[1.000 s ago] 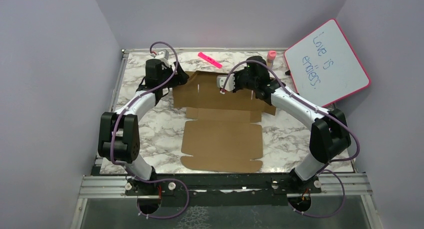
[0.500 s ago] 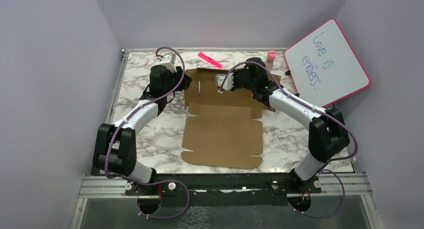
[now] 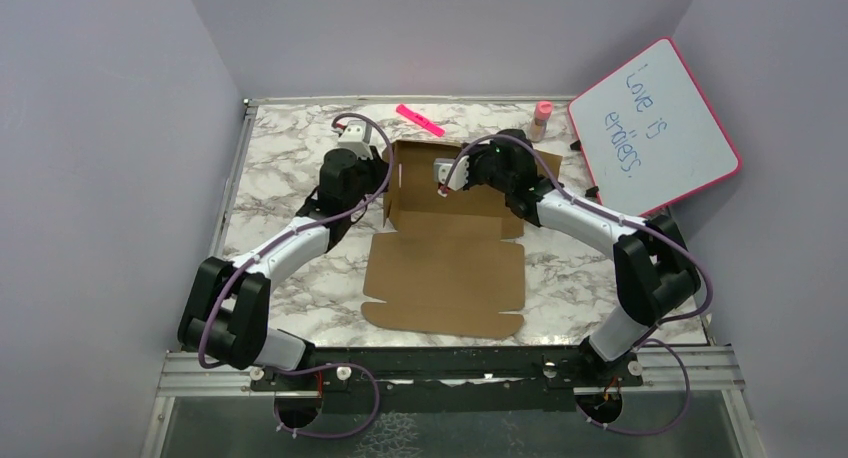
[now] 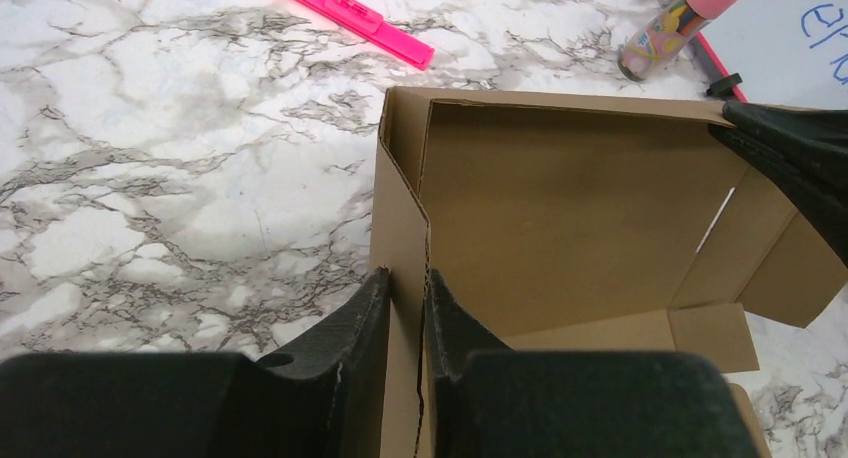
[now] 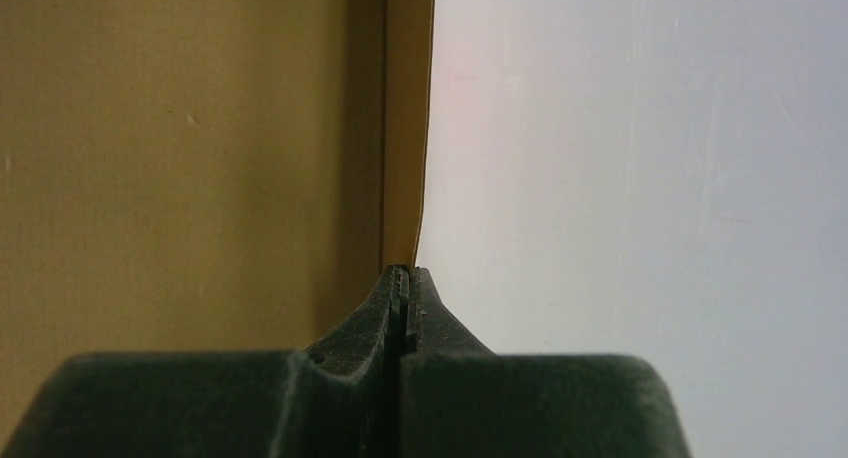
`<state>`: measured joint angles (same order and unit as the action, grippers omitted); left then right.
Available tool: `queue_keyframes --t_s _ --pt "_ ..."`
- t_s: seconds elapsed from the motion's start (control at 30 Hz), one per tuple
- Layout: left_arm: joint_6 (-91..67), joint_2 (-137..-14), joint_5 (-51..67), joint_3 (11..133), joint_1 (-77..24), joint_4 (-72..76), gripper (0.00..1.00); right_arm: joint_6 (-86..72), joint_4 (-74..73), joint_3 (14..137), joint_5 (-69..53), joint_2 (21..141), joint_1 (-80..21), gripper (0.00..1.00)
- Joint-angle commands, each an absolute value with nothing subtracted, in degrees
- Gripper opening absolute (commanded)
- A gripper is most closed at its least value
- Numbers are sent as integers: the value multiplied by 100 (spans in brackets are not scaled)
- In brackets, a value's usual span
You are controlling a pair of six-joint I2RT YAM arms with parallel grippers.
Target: Fold the paper box
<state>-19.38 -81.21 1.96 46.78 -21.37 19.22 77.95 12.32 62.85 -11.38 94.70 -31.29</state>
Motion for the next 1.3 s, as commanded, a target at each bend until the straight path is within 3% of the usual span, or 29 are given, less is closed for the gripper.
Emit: queue_keyframes --t_s 0.0,0.53,0.9,1.27 --pt "-1875 -7942 -190 4430 -2393 2066 17 7976 1989 6090 -1084 9238 -3199 1" --pt "-1575 -7740 -678 4066 -2497 2727 17 8836 3482 5455 -1493 9188 -3425 1" --pt "-1111 -7977 -778 4528 -2485 3337 17 9334 4703 5358 -1367 9437 -3492 1" --pt "-1127 -8260 -567 3858 -2485 3900 17 9635 5804 4746 -1247 9783 -3590 1"
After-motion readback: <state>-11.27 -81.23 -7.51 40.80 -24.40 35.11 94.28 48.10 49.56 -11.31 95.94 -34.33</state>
